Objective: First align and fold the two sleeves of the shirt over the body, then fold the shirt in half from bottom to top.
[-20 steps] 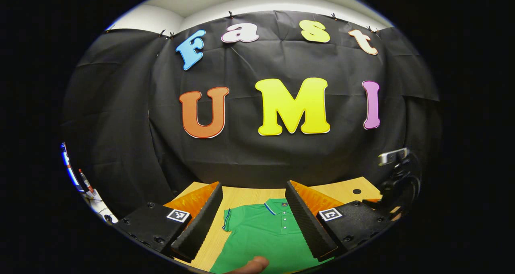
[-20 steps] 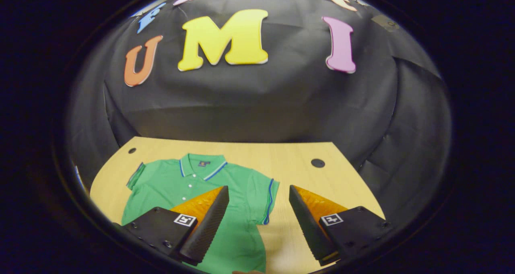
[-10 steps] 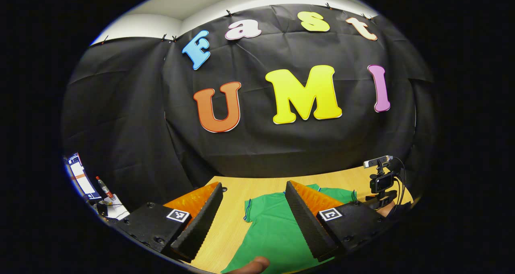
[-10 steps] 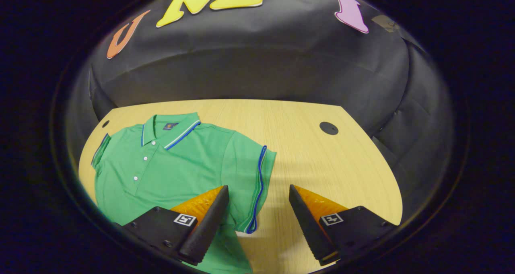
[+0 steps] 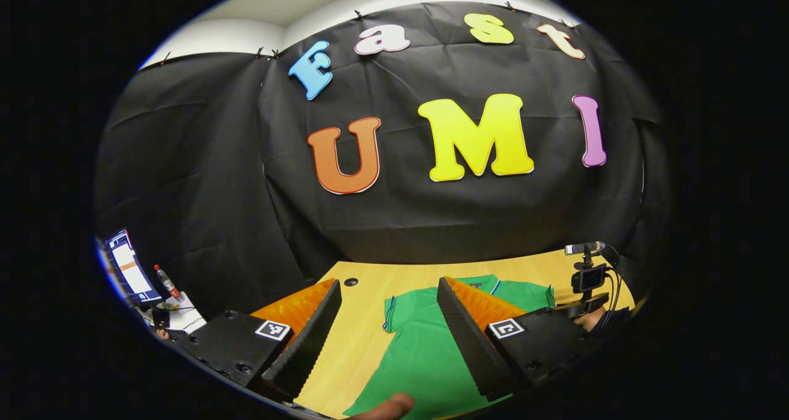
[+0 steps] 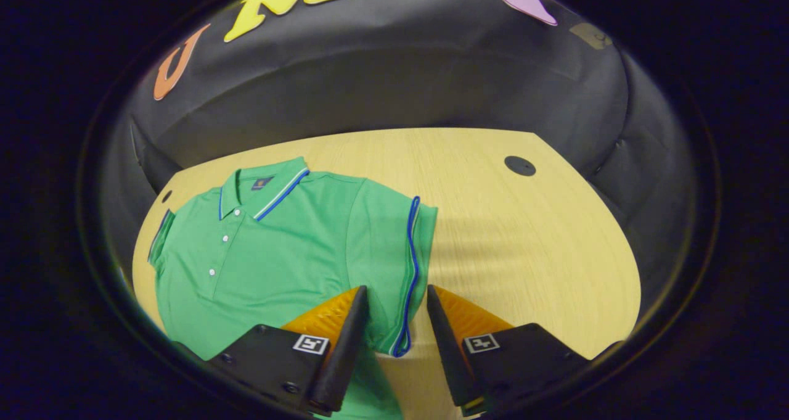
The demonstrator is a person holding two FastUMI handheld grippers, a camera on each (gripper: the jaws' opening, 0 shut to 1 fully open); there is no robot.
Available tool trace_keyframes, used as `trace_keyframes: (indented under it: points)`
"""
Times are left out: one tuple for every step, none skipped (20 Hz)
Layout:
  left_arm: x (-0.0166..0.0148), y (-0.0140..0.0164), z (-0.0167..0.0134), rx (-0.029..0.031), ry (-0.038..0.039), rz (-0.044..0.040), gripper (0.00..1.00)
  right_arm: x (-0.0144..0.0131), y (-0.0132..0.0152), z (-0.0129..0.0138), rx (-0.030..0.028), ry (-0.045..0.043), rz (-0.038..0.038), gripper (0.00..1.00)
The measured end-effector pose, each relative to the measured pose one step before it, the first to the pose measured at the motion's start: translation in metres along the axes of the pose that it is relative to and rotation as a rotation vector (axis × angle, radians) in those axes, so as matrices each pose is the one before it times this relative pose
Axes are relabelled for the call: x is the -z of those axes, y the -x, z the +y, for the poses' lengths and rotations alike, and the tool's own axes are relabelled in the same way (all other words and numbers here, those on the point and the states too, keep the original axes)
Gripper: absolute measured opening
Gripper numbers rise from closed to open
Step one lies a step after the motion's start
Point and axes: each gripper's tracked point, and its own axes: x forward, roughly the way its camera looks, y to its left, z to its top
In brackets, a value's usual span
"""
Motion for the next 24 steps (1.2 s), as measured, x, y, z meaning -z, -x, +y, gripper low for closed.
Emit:
trace_keyframes:
  points:
    - [0.00139, -0.00023, 0.00138, -0.00293, 0.00217, 0.00343, 1.00, -0.00011, -0.00040, -0.00139, -0.00174, -0.00253, 0.00331, 0.58]
    - [0.00189, 0.00045, 0.00105, -0.00139, 0.00343, 0.00612, 1.00, 0.00078, 0.00146, 0.00062, -0.00591, -0.00384, 0.00379, 0.57]
    - [0.00193, -0.00044, 0.00087, -0.00302, 0.00295, 0.00817, 1.00, -0.00116, -0.00009, 0.00118, -0.00700, -0.00822, 0.00047, 0.57]
    - [0.00187, 0.00034, 0.00323, -0.00814, -0.00001, 0.00806, 1.00, 0.00011, 0.00070, -0.00583, 0.02654, -0.00037, 0.00554, 0.55]
    - [0.00060, 0.00024, 0.00194, -0.01090, -0.00470, 0.00371, 1.00, 0.00215, -0.00682, -0.00526, 0.01822, -0.00465, -0.00218, 0.34]
    - [0.00057, 0.00076, 0.00096, -0.00009, -0.00008, -0.00126, 1.00, -0.00090, 0.00566, 0.00190, -0.00216, -0.00815, 0.00527, 0.12]
    - [0.00002, -0.00024, -0.00098, 0.00333, 0.00242, 0.00234, 1.00, 0.00059, -0.00022, 0.00141, -0.00340, -0.00029, -0.00174, 0.13]
    - [0.00153, -0.00057, -0.00077, 0.00186, 0.00246, 0.00533, 1.00, -0.00032, 0.00008, -0.00077, -0.00466, -0.00035, 0.00103, 0.13]
    - [0.00167, 0.00039, -0.00133, 0.00519, 0.00039, 0.00622, 1.00, -0.00182, -0.00183, -0.00084, 0.00054, 0.00524, -0.00805, 0.13]
    - [0.00123, 0.00009, -0.00072, 0.00207, -0.00158, 0.00305, 1.00, 0.00342, -0.00356, -0.00007, -0.00628, -0.00694, 0.00166, 0.13]
    - [0.00036, 0.00006, -0.00060, 0.00120, -0.00196, 0.00318, 1.00, -0.00345, 0.00227, 0.00015, -0.00265, -0.00907, 0.00376, 0.08]
    - [0.00105, 0.00081, 0.00077, 0.00059, -0.00064, 0.00176, 1.00, 0.00056, 0.00184, 0.00033, -0.00372, -0.00769, 0.00306, 0.09]
    - [0.00036, -0.00035, 0.00094, -0.00052, 0.00122, -0.00023, 1.00, -0.00145, 0.00021, -0.00007, -0.00557, 0.00082, -0.00084, 0.10]
    - [-0.00056, -0.00031, 0.00000, 0.00047, 0.00096, 0.00094, 1.00, 0.00232, -0.00463, 0.00050, -0.00187, -0.00448, 0.00329, 0.09]
    - [-0.00076, -0.00037, 0.00185, -0.00357, -0.00013, 0.00068, 1.00, -0.00276, 0.00321, 0.00092, -0.00572, -0.00068, 0.00500, 0.08]
    - [0.00151, 0.00040, 0.00184, -0.00234, -0.00039, 0.00068, 1.00, 0.00119, 0.00149, 0.00060, -0.01113, 0.00357, 0.00678, 0.05]
    - [-0.00190, -0.00067, 0.00209, -0.00497, 0.00076, -0.00182, 1.00, -0.00292, 0.00254, -0.00065, -0.00200, 0.00702, -0.00487, 0.05]
    - [-0.00221, 0.00067, 0.00312, -0.00448, 0.00291, -0.00390, 1.00, -0.00355, 0.00304, -0.00244, 0.00990, 0.01521, -0.01148, 0.05]
    - [-0.00168, 0.00073, 0.00284, -0.00378, 0.00620, -0.00375, 1.00, -0.00641, 0.00311, -0.00397, 0.01495, 0.01681, -0.01835, 0.05]
    - [0.00048, -0.00127, 0.00198, -0.00204, 0.00837, -0.00236, 1.00, -0.00733, 0.00621, 0.00430, -0.01784, 0.00298, -0.02195, 0.05]
    - [0.00055, 0.00051, 0.00144, -0.00181, 0.00869, 0.00222, 1.00, -0.00670, 0.00519, 0.00695, -0.02588, 0.00284, -0.01683, 0.05]
    - [0.00133, 0.00007, 0.00284, -0.00336, 0.00760, 0.00299, 1.00, -0.00395, 0.00403, 0.00613, -0.02233, 0.01706, -0.01217, 0.02]
    - [0.00050, -0.00022, 0.00209, -0.00316, 0.00562, 0.00245, 1.00, -0.00629, 0.00389, 0.00596, -0.02145, 0.02802, -0.01567, 0.04]
    - [0.00116, 0.00075, 0.00184, -0.00275, 0.00584, 0.00229, 1.00, -0.00693, 0.00229, 0.00677, -0.02188, 0.03966, -0.01899, 0.05]
